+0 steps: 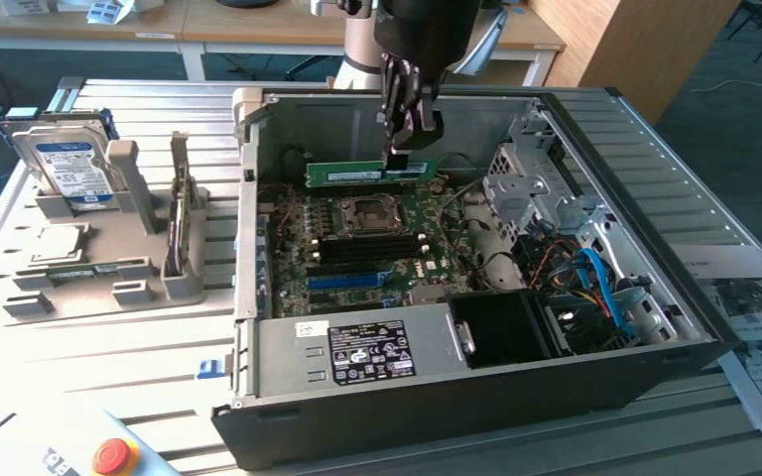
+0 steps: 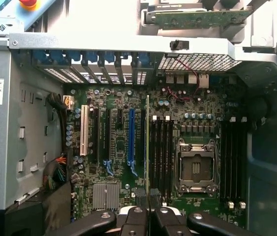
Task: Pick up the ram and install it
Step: 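Pick up the ram and move it above insertion slot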
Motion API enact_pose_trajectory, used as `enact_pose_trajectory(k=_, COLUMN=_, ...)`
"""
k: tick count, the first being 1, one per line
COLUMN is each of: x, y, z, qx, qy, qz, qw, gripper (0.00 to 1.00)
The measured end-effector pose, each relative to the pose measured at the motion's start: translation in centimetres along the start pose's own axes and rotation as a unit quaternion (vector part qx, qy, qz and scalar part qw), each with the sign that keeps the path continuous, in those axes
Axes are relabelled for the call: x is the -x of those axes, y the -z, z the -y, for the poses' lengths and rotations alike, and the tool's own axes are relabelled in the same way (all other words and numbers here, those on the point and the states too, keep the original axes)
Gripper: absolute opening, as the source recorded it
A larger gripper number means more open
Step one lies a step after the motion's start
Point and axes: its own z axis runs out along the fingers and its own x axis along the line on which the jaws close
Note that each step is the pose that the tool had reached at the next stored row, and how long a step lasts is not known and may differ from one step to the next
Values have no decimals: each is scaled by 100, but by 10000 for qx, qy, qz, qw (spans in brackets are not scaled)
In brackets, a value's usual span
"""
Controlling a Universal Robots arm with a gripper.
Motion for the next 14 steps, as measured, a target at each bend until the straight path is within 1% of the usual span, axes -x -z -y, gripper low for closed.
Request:
enact_pose_trajectory(k=5, x=7, y=-4, z=1, qx=-1, qy=1, qz=1, qw=10000, gripper=12)
enact_pose_trajectory(k=14, x=74, y=-31, z=3, qx=-1, qy=0, qz=1, qw=10000, gripper=12)
